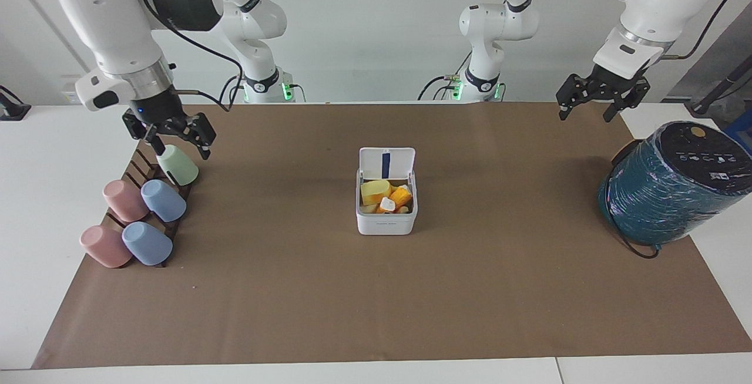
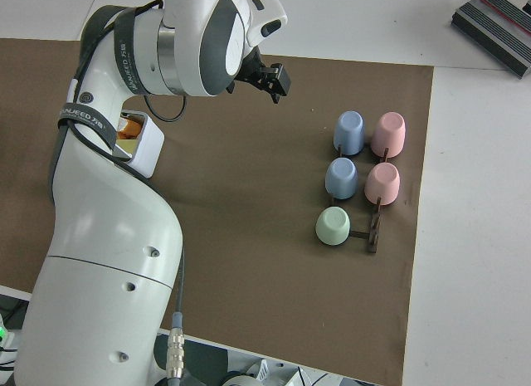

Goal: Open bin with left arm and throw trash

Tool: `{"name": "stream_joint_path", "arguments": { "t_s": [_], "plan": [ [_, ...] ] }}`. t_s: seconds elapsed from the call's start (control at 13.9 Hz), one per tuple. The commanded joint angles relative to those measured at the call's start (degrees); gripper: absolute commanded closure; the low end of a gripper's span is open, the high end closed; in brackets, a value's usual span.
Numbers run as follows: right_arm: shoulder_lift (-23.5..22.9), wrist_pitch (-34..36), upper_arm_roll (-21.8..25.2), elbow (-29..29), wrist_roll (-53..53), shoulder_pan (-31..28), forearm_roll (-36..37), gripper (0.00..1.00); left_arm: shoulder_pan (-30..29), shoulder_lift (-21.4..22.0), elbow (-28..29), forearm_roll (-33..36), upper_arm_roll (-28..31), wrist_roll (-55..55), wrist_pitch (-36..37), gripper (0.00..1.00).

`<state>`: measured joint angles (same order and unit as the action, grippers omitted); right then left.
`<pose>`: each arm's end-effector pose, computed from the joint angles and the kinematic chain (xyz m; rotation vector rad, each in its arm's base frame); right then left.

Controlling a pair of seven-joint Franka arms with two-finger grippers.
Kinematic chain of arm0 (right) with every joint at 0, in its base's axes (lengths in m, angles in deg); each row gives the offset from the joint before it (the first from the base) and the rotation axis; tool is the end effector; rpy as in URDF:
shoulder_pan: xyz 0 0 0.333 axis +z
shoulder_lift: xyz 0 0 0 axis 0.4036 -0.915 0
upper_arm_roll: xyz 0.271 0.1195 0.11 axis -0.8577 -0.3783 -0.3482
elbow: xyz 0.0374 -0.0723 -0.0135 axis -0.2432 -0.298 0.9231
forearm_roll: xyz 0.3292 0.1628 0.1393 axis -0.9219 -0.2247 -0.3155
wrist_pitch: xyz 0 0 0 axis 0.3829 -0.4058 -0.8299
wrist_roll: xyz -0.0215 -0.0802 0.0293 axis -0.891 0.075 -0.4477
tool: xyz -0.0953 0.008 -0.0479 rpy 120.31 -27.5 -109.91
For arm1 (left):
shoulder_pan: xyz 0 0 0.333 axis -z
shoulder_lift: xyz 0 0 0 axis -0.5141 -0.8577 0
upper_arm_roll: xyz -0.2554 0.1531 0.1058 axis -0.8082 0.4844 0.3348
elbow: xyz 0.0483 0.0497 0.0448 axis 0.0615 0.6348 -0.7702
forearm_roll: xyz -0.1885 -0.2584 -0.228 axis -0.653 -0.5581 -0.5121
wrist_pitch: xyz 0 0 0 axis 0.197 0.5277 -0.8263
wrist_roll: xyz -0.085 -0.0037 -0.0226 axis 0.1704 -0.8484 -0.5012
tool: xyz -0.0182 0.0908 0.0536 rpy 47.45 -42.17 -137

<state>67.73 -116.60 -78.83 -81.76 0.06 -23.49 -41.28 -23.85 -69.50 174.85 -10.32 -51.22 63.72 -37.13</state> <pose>0.5769 -0.0099 0.6056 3.1125 -0.2721 0.1189 0.5467 -0.0328 0.6336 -3.1334 0.2170 -0.0015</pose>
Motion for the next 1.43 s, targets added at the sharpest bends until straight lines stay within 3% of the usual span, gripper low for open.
{"name": "stream_joint_path", "arguments": {
  "t_s": [0.0, 0.22, 0.57, 1.36],
  "plan": [
    [2.33, 7.81, 2.56, 3.07, 0.37, 0.56, 1.06, 0.00, 0.56, 1.35, 1.28, 1.31, 0.27, -0.57, 0.04, 0.00],
    [2.86, 12.05, 2.75, 4.05, 0.28, 0.57, 0.54, 0.00, 0.38, 1.35, 1.28, 1.31, 0.18, -0.57, -0.05, 0.00],
    [4.97, 6.88, 3.10, -2.63, -0.33, 0.39, -1.22, 0.00, 0.38, 1.35, 1.28, 1.31, 0.18, -0.66, -0.22, 0.00],
    [5.06, 8.98, 2.40, -1.85, -4.02, 0.48, -1.13, 0.00, 0.56, 1.35, 1.28, 1.31, 0.18, -0.66, -0.13, 0.00]
  ]
}}
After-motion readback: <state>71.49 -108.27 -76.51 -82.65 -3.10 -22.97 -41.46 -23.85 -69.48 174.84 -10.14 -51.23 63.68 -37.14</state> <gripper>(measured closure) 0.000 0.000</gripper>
